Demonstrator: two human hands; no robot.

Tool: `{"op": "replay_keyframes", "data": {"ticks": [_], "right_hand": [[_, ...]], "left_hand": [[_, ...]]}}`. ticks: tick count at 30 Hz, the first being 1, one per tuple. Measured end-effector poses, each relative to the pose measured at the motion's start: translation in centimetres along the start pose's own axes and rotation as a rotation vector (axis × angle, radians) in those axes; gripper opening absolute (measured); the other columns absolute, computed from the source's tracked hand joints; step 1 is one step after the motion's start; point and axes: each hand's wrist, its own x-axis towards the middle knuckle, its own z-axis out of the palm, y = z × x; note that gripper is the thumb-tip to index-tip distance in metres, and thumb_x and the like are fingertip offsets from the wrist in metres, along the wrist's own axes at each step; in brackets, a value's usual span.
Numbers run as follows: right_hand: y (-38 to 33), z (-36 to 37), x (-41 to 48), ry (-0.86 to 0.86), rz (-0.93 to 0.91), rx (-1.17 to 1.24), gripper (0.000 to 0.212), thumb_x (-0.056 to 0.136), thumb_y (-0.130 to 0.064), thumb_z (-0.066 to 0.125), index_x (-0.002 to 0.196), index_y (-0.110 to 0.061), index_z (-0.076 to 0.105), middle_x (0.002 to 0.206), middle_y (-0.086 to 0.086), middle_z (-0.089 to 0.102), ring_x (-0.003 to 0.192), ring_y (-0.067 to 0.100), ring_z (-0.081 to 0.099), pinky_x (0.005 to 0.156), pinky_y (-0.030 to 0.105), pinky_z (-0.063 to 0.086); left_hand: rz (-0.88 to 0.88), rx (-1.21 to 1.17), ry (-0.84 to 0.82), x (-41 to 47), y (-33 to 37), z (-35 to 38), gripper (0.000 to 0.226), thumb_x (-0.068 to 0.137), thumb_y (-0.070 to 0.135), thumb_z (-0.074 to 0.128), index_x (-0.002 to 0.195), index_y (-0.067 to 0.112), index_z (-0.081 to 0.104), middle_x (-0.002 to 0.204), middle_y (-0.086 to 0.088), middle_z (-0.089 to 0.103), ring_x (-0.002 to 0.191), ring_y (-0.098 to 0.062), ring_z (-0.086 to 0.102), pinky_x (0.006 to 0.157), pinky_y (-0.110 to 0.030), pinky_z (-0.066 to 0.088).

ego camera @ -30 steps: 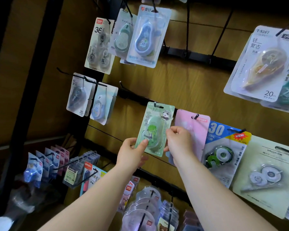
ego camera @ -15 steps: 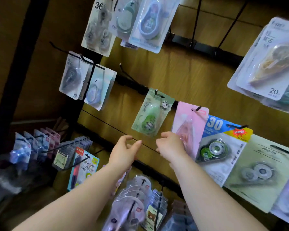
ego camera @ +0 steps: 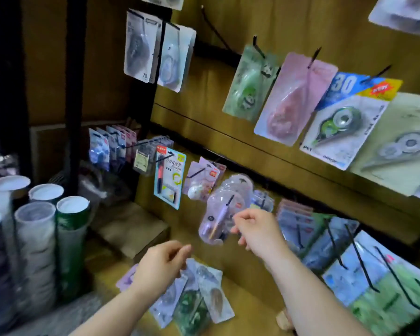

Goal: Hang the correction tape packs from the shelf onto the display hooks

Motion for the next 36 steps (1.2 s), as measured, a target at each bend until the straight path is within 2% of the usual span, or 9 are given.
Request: {"op": "replay_keyframes", "data": {"ticks": [3,7,12,14,16,21,25,30,36], "right_hand": [[5.6,3.5,-0.9,-0.094,0.212,0.117,0.032,0.091,-0.005,0.043,0.061,-0.015,0.048,0.058,0.001,0.052,0.034,0.007,0.04,0.03,0.012,0.028],[13.5,8.5,-0.3,-0.203,0.469,0.181,0.03,0.093,-0.006,0.041,0.064,-0.011,0.047,0.058,0.003,0.047,0.036,0.01,0.038,0.03,0.011,0.026],[21.9,12.7,2.2,-0.158,0.675,0.108,0.024,0.09,-0.006,0.042,0.068,-0.013,0.047,0.06,0.003,0.048,0.047,0.015,0.04,0.042,0.021,0.035],[25.1,14.2,3.2,-0.138,0.714,0.049,0.022,0.089,-0.006,0.043,0.068,-0.012,0.049,0.058,0.003,0.045,0.052,0.019,0.043,0.055,0.029,0.04],[27.8,15.5,3.9,-0.134,0.732,0.014,0.018,0.089,-0.007,0.045,0.072,-0.013,0.05,0.06,0.0,0.044,0.066,0.024,0.047,0.066,0.032,0.04],[32.1,17.1,5.9,-0.136,0.757,-0.004,0.007,0.091,-0.012,0.049,0.086,-0.008,0.051,0.087,0.011,0.055,0.083,0.021,0.048,0.073,0.031,0.039],[34.9,18.4,8.7,-0.114,0.764,-0.073,0.029,0.09,-0.021,0.054,0.115,-0.006,0.055,0.127,0.014,0.057,0.105,0.026,0.055,0.081,0.027,0.038],[36.2,19.3,11.1,-0.098,0.594,-0.252,0.043,0.085,-0.022,0.061,0.12,0.001,0.055,0.124,0.02,0.059,0.112,0.035,0.057,0.087,0.034,0.046],[37.7,19.4,11.7,-0.171,0.737,-0.125,0.065,0.087,-0.031,0.058,0.14,-0.005,0.031,0.145,0.014,0.04,0.131,0.032,0.04,0.108,0.038,0.035]], "left_hand": [[-0.191,0.108,-0.143,-2.8,-5.8,1.9,0.036,0.09,0.024,0.05,0.055,0.025,0.051,0.037,0.02,0.055,0.036,0.004,0.05,0.047,-0.01,0.039],[-0.388,0.2,-0.171,-4.2,-12.8,3.9,0.038,0.09,0.026,0.051,0.052,0.026,0.052,0.035,0.011,0.054,0.039,0.005,0.052,0.056,-0.017,0.046],[-0.516,0.345,-0.166,-2.3,-16.9,6.5,0.029,0.092,0.032,0.043,0.064,0.027,0.047,0.084,-0.005,0.068,0.091,-0.026,0.063,0.067,-0.028,0.042],[-0.492,0.418,-0.217,-0.8,-18.0,8.0,0.024,0.093,0.029,0.04,0.071,0.027,0.049,0.097,-0.01,0.068,0.097,-0.029,0.061,0.069,-0.029,0.042],[-0.448,0.463,-0.248,0.7,-18.7,9.9,0.021,0.094,0.028,0.04,0.1,0.024,0.059,0.113,-0.006,0.065,0.105,-0.026,0.059,0.077,-0.029,0.045],[-0.285,0.639,-0.385,3.6,-21.1,14.2,0.051,0.095,0.028,0.035,0.144,0.021,0.022,0.153,-0.001,0.023,0.139,-0.02,0.026,0.109,-0.028,0.024],[-0.211,0.783,-0.579,4.8,-23.2,15.7,0.059,0.097,0.024,0.028,0.147,0.024,-0.003,0.157,-0.002,-0.01,0.145,-0.021,-0.006,0.117,-0.035,-0.001],[-0.171,0.903,-0.716,5.6,-26.1,15.6,0.061,0.097,0.033,0.026,0.146,0.026,-0.01,0.151,0.005,-0.026,0.144,-0.021,-0.018,0.116,-0.038,-0.01],[-0.192,0.843,-0.723,5.9,-26.4,15.6,0.062,0.096,0.036,0.029,0.147,0.027,-0.004,0.155,0.001,-0.022,0.143,-0.019,-0.019,0.116,-0.037,-0.009]]}}
